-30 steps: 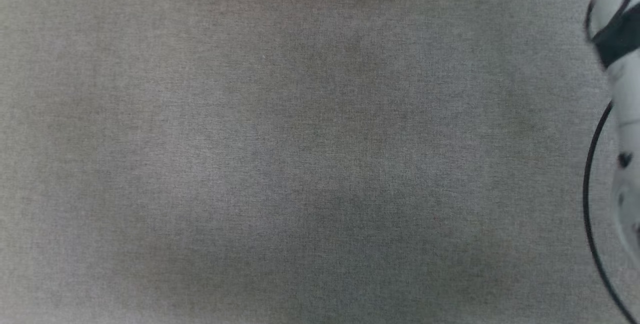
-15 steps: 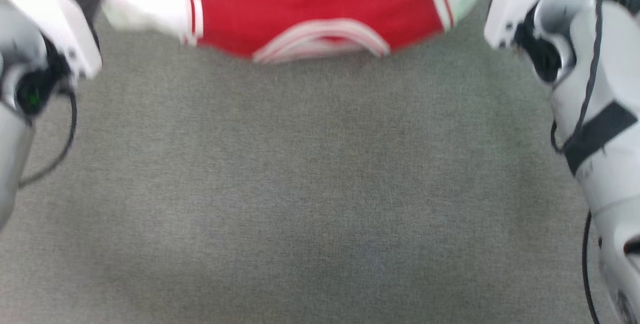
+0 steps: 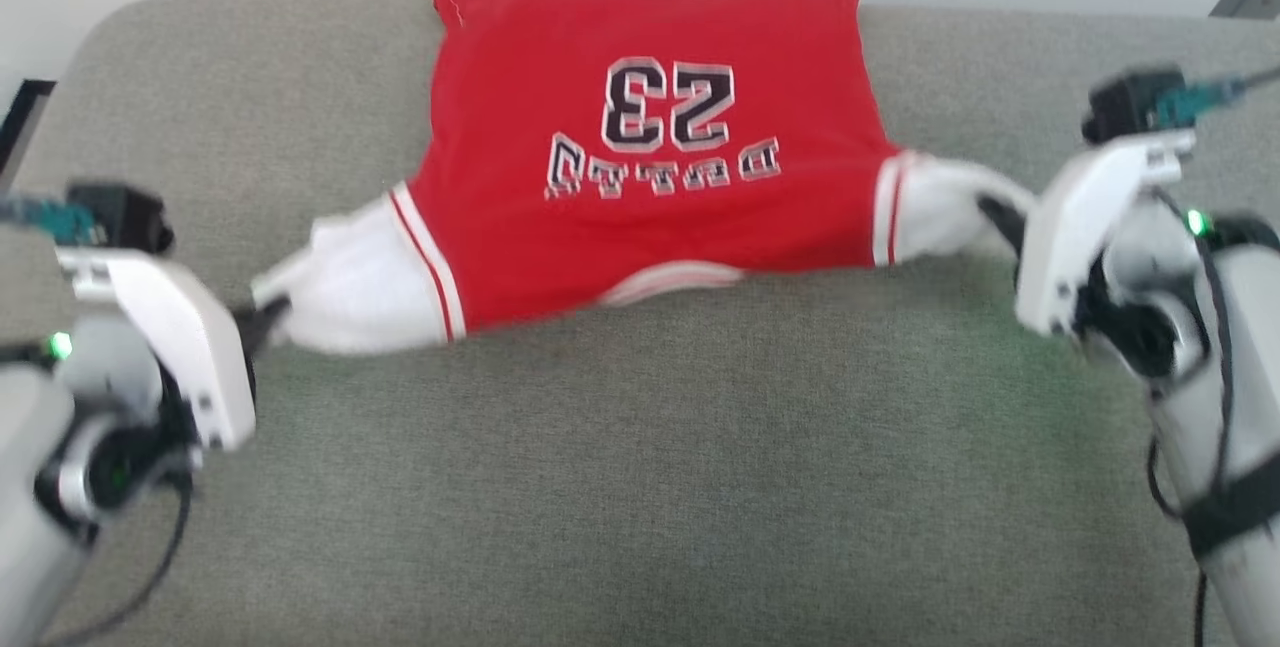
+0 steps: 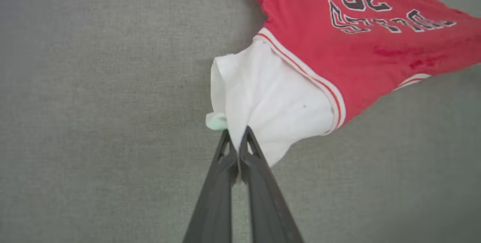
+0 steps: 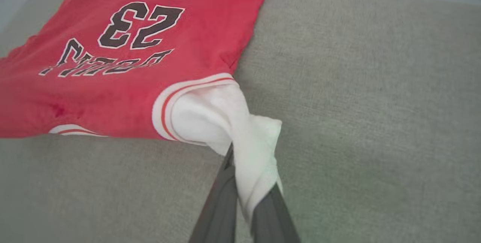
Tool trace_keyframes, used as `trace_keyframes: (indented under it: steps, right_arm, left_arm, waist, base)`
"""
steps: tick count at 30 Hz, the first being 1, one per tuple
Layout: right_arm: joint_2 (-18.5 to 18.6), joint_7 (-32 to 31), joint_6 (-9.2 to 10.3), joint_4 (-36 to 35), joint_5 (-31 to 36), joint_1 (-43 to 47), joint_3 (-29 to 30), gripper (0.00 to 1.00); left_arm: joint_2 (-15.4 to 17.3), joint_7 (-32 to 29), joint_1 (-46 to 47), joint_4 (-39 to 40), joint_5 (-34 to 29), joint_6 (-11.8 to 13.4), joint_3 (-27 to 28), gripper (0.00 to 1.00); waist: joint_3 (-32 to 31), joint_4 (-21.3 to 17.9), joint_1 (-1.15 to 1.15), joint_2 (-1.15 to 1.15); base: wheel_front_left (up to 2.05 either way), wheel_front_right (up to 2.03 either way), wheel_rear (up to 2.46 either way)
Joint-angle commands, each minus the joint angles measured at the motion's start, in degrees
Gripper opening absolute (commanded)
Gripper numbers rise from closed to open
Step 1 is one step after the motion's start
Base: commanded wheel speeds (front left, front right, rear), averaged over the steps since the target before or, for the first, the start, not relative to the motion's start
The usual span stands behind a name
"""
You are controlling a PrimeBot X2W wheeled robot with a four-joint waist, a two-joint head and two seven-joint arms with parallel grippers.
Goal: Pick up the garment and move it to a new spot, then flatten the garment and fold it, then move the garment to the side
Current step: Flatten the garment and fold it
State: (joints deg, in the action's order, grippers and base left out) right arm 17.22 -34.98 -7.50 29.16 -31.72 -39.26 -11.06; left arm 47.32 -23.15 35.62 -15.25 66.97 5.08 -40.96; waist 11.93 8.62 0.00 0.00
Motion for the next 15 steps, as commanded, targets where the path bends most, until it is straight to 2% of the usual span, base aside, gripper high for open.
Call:
trace_keyframes:
  steps: [1, 8, 15]
  right_arm:
    - [0.47, -2.10, 0.02, -2.62, 0.15, 2.55, 0.65, 0.00]
    - [0.17, -18.60, 0.02, -20.08, 0.23, 17.43, 6.70, 0.00]
    - [-1.91, -32.62, 0.03, -37.09, 0.84, 30.95, 12.05, 0.00]
  left_arm:
    - [1.39, 0.04, -2.12, 3.07, 0.46, 1.52, 0.52, 0.00]
    - [8.32, -0.16, -13.54, 19.34, 4.40, 10.22, 1.99, 0.00]
    - [13.27, 0.23, -23.50, 29.69, 7.90, 15.79, 1.82, 0.00]
  waist:
    - [-0.41, 0.15, 0.00, 0.00]
    - [-1.97, 0.40, 0.00, 0.00]
    - [-2.37, 0.42, 0.00, 0.00]
  base:
    - [0.00, 0.00, 0.00]
    - [0.00, 0.00, 0.00]
    - [0.00, 0.00, 0.00]
